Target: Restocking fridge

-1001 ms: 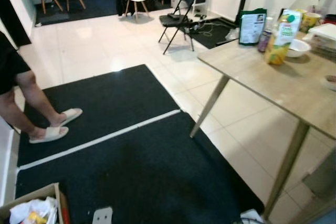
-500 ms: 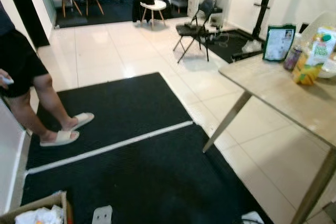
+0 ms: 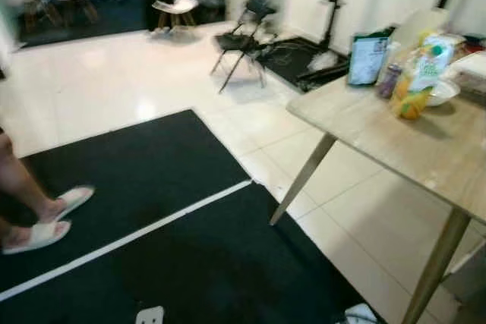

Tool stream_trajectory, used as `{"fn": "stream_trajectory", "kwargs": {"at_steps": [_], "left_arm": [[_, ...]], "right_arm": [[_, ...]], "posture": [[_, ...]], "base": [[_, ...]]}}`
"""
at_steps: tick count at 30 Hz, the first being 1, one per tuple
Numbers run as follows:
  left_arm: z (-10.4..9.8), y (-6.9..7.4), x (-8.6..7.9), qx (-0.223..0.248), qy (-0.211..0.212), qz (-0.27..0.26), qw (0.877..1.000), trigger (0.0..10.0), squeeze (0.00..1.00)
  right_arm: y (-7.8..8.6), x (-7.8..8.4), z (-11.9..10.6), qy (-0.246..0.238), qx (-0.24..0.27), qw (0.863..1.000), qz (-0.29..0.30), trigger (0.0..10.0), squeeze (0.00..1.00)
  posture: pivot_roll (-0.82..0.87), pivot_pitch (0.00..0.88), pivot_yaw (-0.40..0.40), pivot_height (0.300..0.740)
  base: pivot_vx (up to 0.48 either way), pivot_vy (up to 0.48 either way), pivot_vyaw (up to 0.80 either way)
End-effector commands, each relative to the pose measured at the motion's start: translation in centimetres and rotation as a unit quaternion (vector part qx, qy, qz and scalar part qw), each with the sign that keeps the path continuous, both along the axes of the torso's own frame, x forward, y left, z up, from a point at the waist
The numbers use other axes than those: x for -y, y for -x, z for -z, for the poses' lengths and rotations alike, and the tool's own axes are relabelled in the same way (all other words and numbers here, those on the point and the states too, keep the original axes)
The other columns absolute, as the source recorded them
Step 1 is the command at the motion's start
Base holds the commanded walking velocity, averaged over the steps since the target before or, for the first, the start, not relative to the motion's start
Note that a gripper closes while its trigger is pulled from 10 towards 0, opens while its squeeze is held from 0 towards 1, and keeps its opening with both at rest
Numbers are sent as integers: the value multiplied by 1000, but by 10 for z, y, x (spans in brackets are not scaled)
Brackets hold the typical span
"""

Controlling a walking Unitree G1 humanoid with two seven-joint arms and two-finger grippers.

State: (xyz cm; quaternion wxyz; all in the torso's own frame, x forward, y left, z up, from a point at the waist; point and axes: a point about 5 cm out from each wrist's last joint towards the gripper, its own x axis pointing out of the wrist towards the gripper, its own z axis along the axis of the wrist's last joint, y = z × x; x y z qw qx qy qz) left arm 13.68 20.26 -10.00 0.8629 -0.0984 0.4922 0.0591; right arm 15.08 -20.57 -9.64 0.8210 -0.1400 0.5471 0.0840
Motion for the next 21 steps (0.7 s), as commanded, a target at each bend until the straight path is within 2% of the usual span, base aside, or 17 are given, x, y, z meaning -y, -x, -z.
{"fn": "stream_trajectory", "kwargs": {"at_steps": [1,14,21], "left_arm": [[0,0,2,-2,2,1,1000,10000,0],[1,3,1,-6,1,0,1000,10000,0],[2,4,1,-8,2,-1,1000,10000,0]], "right_arm": [[-5,2,-2,6,8,1000,-4,10000,0],[6,17,-1,14,-2,1000,-1,10000,0],[10,19,0,17,-11,1000,-7,10000,0]], "posture": [[-90,0,13,740],[-90,0,13,740],[-90,0,13,740]], "base": [[394,0,0],[390,0,0],[393,0,-705]]}}
